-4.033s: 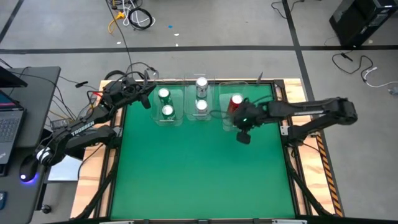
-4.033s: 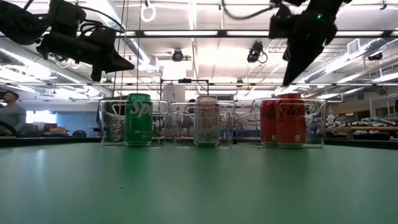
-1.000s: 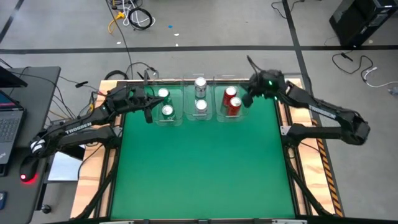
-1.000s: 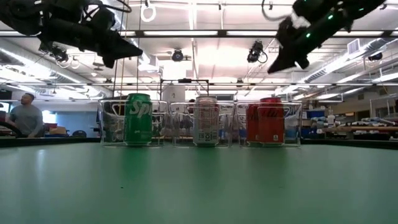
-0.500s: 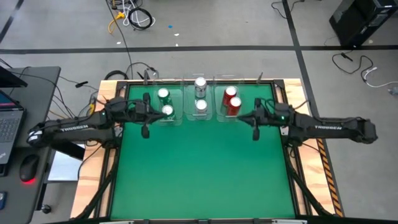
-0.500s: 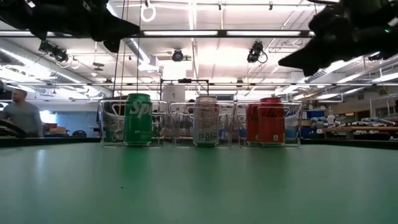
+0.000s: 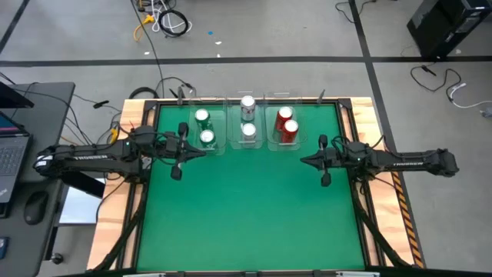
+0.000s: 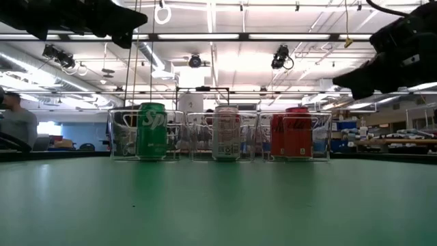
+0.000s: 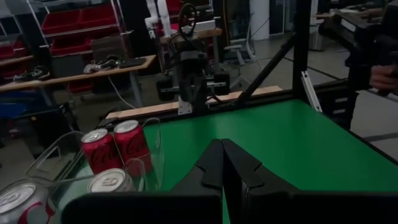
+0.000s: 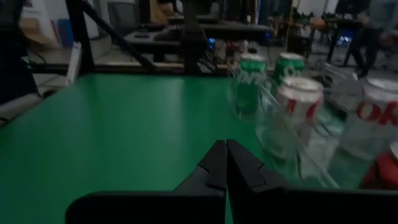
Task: Sort soda cans
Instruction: Return to Home Position
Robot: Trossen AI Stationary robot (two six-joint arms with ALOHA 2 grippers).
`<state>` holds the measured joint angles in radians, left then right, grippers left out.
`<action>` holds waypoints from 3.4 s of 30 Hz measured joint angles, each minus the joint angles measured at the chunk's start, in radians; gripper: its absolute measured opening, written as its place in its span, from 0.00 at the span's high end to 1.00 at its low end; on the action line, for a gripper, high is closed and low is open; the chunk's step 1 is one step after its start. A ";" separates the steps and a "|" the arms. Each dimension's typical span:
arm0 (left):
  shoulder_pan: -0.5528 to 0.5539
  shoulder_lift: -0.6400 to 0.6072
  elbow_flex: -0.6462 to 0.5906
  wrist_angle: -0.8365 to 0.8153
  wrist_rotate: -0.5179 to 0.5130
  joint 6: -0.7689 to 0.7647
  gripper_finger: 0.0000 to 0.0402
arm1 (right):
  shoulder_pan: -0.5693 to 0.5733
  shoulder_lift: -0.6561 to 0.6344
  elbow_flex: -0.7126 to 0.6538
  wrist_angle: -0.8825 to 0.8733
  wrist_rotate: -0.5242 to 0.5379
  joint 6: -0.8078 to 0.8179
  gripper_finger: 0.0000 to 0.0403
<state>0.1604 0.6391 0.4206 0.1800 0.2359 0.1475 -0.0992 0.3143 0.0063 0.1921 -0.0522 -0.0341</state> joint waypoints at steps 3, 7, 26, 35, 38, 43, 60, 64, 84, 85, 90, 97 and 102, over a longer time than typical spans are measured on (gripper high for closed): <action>0.000 0.000 0.000 -0.001 0.020 0.009 1.00 | 0.006 -0.080 0.000 -0.113 0.022 -0.004 1.00; 0.000 -0.014 0.000 -0.008 0.043 0.042 1.00 | 0.006 -0.165 0.001 -0.170 0.011 -0.019 1.00; 0.000 -0.639 -0.285 -0.154 0.031 -0.107 1.00 | -0.040 -0.114 0.001 -0.178 0.026 -0.010 1.00; 0.003 -0.639 -0.375 -0.074 0.068 -0.074 1.00 | -0.086 -0.112 0.001 -0.172 -0.001 0.005 1.00; 0.004 -0.639 -0.412 -0.026 0.071 -0.085 1.00 | -0.105 -0.104 0.001 -0.172 0.003 0.010 1.00; 0.004 -0.639 -0.412 -0.014 0.053 -0.095 1.00 | -0.132 -0.085 0.001 -0.172 0.000 0.027 1.00; 0.004 -0.639 -0.413 -0.155 -0.176 -0.107 1.00 | -0.152 -0.083 0.001 -0.178 0.057 -0.021 1.00; 0.004 -0.639 -0.413 -0.156 -0.189 -0.102 1.00 | -0.176 -0.069 0.001 -0.179 0.059 0.003 1.00; 0.004 -0.639 -0.414 -0.171 -0.251 -0.104 1.00 | -0.205 -0.043 0.000 -0.171 0.061 0.090 1.00; 0.004 -0.639 -0.414 -0.171 -0.251 -0.104 1.00 | -0.205 -0.043 0.000 -0.171 0.061 0.087 1.00; 0.004 -0.639 -0.414 -0.171 -0.251 -0.106 1.00 | -0.205 -0.043 0.000 -0.171 0.062 0.086 0.99; 0.004 -0.639 -0.414 -0.171 -0.251 -0.107 0.98 | -0.205 -0.043 0.000 -0.171 0.062 0.084 1.00; 0.004 -0.639 -0.414 -0.171 -0.251 -0.107 0.97 | -0.205 -0.043 0.000 -0.171 0.062 0.084 1.00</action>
<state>0.1646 -0.0002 0.0071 0.0093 -0.0151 0.0406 -0.3038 0.2710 0.0067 0.0216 0.0097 0.0498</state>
